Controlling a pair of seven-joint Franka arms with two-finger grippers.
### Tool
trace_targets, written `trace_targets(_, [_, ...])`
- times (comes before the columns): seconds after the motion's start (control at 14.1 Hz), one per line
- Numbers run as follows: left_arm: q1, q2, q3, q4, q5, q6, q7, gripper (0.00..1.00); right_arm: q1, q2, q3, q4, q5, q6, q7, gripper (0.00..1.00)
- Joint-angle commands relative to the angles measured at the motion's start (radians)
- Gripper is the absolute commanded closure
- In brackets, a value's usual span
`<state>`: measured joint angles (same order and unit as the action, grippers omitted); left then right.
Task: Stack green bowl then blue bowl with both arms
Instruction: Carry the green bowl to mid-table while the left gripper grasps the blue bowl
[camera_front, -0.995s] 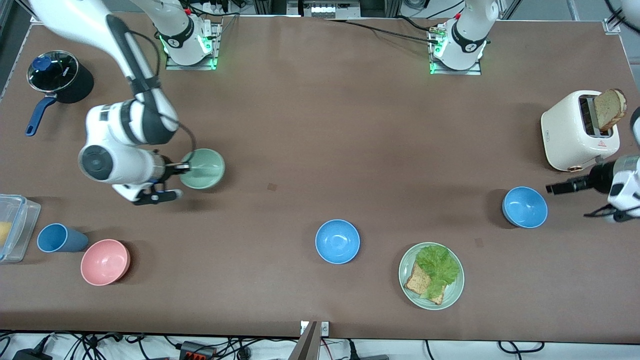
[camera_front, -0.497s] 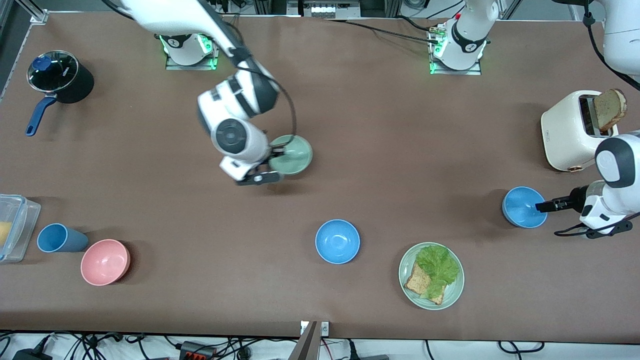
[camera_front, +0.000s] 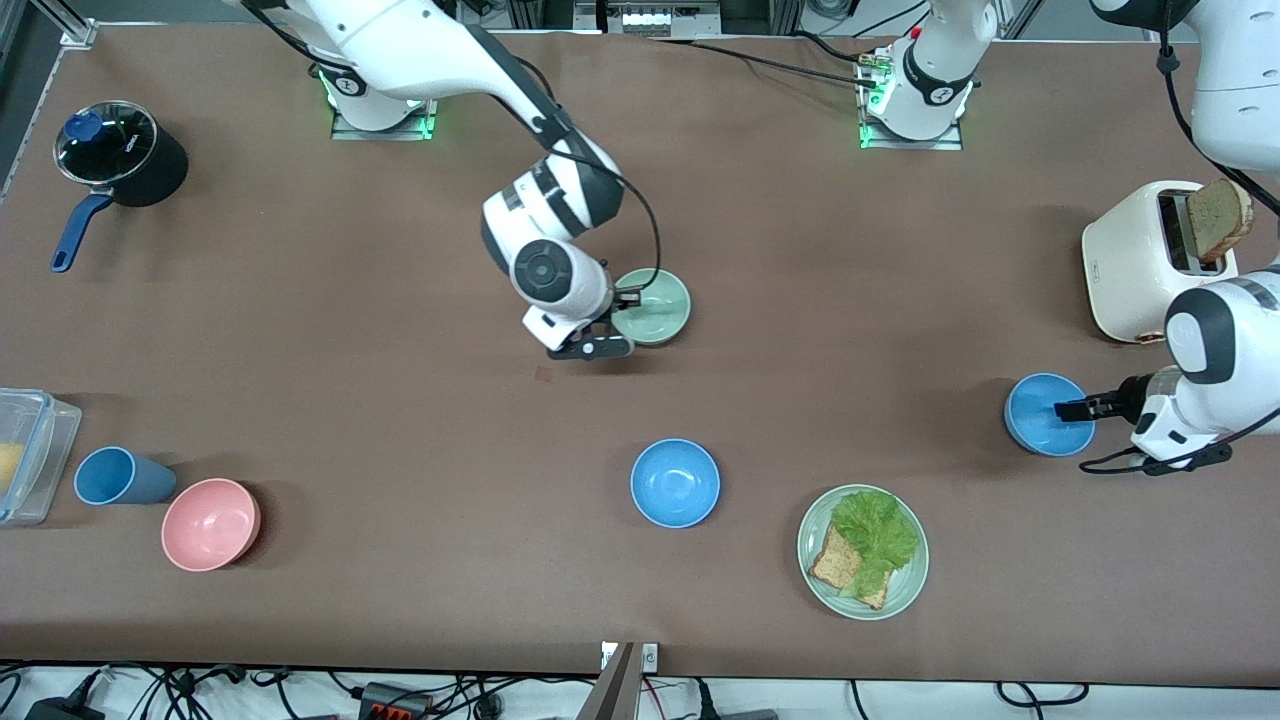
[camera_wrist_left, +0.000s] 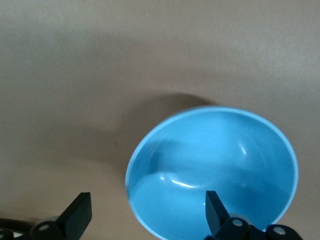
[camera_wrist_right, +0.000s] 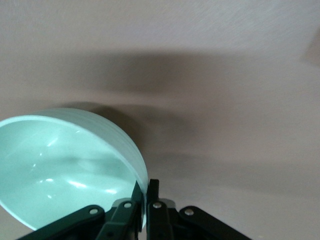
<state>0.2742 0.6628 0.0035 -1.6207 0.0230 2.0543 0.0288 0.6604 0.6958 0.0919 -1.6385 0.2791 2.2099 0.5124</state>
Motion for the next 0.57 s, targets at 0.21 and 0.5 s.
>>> trace_targets(0.21, [0.008,-0.02,-0.011,-0.047,0.009,0.013,0.011,0.4,0.005,-0.005,-0.021,0.069,0.006,-0.015,0.061,0.0])
trace_targets(0.5, [0.007,-0.015,-0.016,-0.036,0.005,0.012,-0.01,0.77,-0.067,-0.116,-0.049,0.143,-0.093,-0.128,0.043,0.0])
